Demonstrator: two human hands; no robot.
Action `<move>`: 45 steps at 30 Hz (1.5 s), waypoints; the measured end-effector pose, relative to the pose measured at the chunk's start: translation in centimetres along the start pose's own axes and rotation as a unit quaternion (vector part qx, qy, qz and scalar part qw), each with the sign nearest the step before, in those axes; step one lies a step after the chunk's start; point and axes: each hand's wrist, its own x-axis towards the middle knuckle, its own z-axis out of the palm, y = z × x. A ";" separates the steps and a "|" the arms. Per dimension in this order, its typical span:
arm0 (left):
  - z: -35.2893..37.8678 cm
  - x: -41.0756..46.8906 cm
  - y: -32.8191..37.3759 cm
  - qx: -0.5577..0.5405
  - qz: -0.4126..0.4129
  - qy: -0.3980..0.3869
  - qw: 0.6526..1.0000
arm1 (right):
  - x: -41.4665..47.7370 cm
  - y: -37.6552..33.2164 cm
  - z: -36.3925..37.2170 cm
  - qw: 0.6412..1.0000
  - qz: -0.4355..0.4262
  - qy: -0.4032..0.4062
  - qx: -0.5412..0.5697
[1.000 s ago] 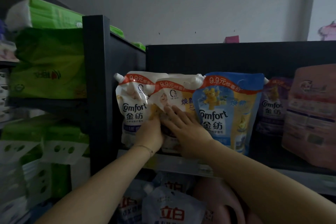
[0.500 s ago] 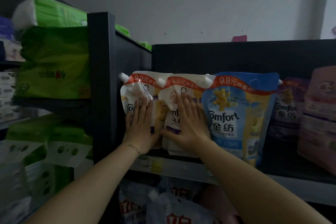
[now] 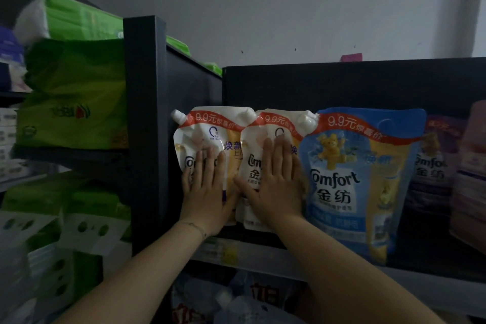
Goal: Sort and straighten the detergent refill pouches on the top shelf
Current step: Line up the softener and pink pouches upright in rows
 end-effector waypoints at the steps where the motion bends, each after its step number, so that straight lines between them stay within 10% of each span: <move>1: 0.3 -0.1 -0.1 0.016 0.005 -0.002 1.000 | 0.0 -0.1 0.0 1.000 0.000 -0.001 0.004; 13: -2.3 0.9 0.1 0.008 -0.022 -0.165 0.986 | 0.0 -0.7 -1.8 0.995 0.027 -0.079 -0.053; 27: -2.6 -4.3 6.5 -0.064 0.011 -0.036 0.997 | -6.5 1.1 -9.4 0.963 -0.194 -0.171 -0.080; 36: -4.5 -1.9 10.3 0.009 -0.002 -0.153 0.988 | -10.0 8.7 -13.8 0.956 -0.184 -0.177 -0.143; 45: -4.5 -5.5 13.3 -0.124 0.095 0.091 0.983 | -13.0 13.1 -16.3 0.968 -0.146 -0.116 -0.165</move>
